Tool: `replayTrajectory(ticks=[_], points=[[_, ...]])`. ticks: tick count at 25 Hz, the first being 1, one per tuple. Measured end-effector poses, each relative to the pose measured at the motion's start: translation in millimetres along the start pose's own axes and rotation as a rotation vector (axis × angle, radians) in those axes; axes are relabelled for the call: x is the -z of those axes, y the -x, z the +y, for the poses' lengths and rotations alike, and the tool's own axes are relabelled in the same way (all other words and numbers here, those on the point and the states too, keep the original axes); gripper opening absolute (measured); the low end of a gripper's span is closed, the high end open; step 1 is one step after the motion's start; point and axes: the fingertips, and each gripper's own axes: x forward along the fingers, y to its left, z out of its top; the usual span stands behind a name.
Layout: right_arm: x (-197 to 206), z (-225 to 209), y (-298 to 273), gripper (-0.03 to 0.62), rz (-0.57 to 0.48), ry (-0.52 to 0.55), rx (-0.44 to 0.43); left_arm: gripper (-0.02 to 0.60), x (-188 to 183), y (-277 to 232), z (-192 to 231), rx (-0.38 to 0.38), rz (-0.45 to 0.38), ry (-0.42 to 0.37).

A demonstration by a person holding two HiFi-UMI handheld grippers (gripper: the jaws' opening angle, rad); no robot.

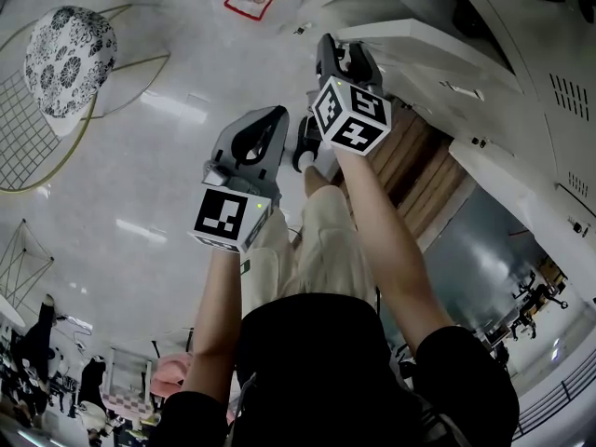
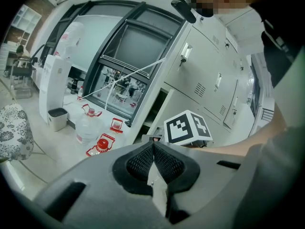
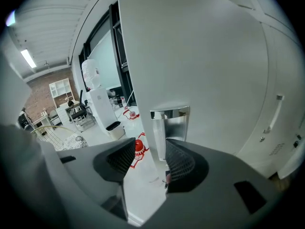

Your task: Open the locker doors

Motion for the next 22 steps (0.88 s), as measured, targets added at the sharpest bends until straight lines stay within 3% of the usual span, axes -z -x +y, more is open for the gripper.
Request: replayTrajectory(ticks=[10, 22], points=[[5.7, -8.4, 7.6, 0.133, 0.004, -0.015, 0.058, 0.018, 0.4, 1.6, 0.2, 0.0, 0.019, 0.017], [17.0, -12.6, 22.7, 0.127, -0.005, 0.019, 0.061, 0.018, 3.9, 6.8, -7.0, 0.01, 0.042, -0.014]])
